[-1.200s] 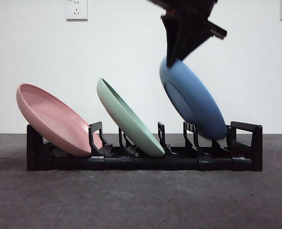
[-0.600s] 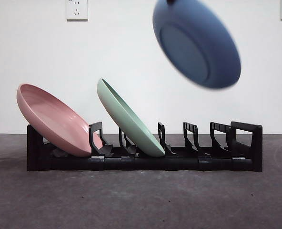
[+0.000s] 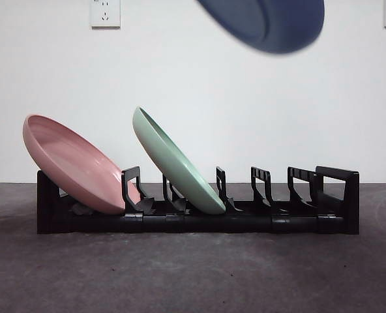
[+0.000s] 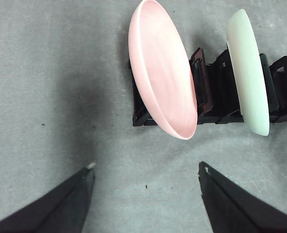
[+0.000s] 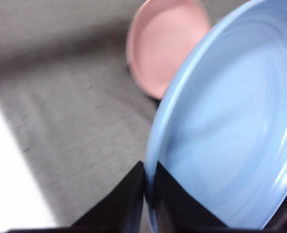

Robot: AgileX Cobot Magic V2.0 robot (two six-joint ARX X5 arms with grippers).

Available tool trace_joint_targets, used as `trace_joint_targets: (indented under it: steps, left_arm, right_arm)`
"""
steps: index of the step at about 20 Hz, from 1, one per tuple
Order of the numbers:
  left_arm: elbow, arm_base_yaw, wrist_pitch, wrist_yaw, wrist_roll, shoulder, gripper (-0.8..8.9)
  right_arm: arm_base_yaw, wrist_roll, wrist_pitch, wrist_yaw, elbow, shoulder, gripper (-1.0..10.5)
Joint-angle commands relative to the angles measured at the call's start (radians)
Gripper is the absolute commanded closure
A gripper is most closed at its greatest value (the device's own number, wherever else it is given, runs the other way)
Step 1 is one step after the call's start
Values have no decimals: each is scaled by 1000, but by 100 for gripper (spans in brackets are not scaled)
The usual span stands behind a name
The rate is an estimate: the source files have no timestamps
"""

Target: Place the plate

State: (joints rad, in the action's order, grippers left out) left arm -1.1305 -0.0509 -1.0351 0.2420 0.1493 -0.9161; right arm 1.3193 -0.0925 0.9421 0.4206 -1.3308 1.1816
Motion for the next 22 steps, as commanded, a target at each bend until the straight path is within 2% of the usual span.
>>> trace_joint_targets:
  steps: [1, 4, 8, 11, 15, 22]
  left_arm:
    - [-25, -3, 9, 6, 1, -6, 471]
    - [-25, -3, 9, 6, 1, -6, 471]
    - [-25, -3, 10, 6, 0, -6, 471]
    - [-25, -3, 9, 6, -3, -6, 471]
    - [-25, -3, 6, 6, -3, -6, 471]
    - [-25, -3, 3, 6, -3, -6, 471]
  right_arm:
    - [71, -101, -58, 10, 119, -8, 926]
    - [131, -164, -66, 7, 252, -5, 926]
    - [163, -169, -53, -31, 369, 1, 926]
    - [154, -147, -97, -43, 404, 22, 926]
    - [101, -63, -219, -169, 408, 120, 926]
    - [37, 31, -376, -188, 408, 269, 926]
